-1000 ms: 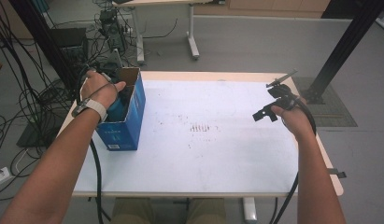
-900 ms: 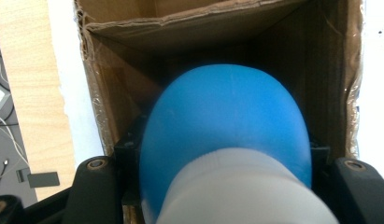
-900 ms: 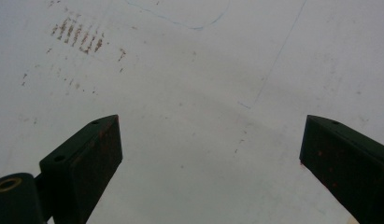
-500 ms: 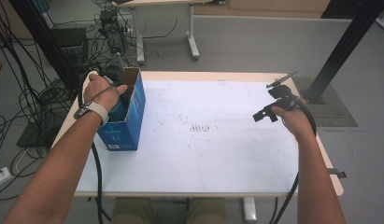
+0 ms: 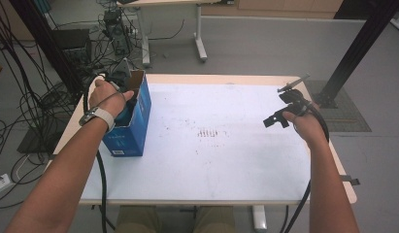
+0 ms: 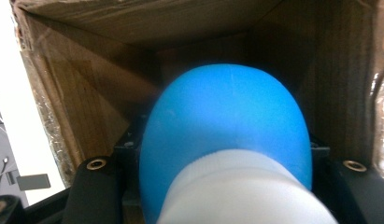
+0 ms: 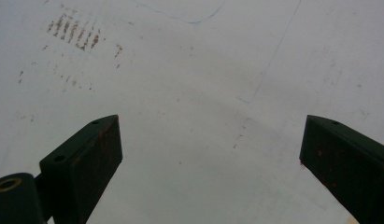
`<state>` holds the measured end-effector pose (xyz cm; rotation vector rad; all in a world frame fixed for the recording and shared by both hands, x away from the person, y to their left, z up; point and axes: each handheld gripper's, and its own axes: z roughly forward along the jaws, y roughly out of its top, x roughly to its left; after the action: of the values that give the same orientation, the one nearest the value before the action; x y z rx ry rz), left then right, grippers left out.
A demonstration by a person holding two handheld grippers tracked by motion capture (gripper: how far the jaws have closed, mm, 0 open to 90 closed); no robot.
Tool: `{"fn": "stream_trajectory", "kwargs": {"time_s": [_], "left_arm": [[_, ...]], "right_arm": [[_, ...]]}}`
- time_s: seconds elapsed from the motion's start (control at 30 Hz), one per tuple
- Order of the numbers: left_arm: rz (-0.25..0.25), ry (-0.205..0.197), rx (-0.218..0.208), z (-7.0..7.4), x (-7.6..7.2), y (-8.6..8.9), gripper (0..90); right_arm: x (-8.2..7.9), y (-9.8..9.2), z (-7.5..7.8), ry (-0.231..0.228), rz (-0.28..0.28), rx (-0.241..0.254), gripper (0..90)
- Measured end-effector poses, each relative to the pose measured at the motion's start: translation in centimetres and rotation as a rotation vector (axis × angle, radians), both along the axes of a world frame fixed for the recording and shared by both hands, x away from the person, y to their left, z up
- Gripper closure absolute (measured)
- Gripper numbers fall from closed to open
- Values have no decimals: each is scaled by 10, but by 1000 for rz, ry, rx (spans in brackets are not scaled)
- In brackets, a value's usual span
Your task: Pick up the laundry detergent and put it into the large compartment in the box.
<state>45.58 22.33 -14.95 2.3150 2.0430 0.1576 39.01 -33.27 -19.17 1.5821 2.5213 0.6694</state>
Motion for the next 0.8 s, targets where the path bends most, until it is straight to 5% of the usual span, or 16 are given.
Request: {"fn": "stream_trajectory", "kwargs": {"time_s": [0.8], "left_arm": [[9,8,5,0,1,-2,386]], "right_arm": [[1,5,3,4,7,-9,56]]}}
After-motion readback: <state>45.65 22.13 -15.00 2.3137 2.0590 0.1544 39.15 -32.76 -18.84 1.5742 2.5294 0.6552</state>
